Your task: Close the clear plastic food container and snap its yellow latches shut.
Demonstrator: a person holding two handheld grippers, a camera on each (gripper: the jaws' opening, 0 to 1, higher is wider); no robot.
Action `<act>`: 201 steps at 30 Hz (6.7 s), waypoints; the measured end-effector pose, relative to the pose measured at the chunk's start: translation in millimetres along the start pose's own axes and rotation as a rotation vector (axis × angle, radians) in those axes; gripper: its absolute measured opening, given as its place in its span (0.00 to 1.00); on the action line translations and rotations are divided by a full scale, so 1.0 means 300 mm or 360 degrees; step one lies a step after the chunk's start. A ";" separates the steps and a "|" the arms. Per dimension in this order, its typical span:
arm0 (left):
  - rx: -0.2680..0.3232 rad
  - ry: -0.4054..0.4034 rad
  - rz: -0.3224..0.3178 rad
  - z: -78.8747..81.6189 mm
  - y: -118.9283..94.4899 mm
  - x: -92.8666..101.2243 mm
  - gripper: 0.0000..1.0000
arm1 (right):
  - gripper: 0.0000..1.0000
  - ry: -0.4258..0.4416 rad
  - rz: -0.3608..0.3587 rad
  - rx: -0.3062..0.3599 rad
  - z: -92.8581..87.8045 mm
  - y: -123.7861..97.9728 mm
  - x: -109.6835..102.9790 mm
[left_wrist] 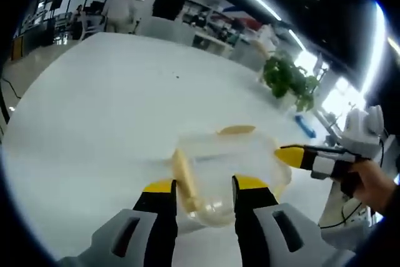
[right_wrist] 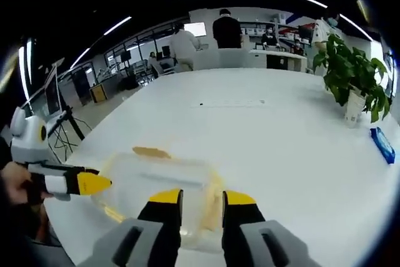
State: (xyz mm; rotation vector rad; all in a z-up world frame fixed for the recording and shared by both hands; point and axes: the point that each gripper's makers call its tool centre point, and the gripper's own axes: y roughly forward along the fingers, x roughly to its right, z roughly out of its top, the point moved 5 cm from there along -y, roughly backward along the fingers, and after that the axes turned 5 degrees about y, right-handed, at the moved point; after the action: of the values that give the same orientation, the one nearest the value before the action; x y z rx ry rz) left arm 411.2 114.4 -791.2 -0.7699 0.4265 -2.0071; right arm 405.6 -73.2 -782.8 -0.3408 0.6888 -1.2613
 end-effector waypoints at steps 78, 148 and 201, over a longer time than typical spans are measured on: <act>-0.0026 0.0272 0.0013 0.050 0.000 -0.012 0.22 | 0.24 -0.0093 0.0245 -0.0180 0.024 0.026 0.018; -0.0076 0.1007 -0.0328 0.080 0.033 0.186 0.19 | 0.19 -0.0802 0.0714 -0.0150 0.064 0.103 -0.183; -0.0215 0.1517 -0.0501 0.019 0.077 0.195 0.47 | 0.43 -0.1399 0.1190 -0.0987 0.124 0.241 -0.222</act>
State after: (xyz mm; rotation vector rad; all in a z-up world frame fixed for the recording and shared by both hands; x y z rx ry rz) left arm 407.0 52.5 -779.5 0.1212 1.0345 -2.5814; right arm 474.7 6.0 -778.4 -0.9670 0.3484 -0.0937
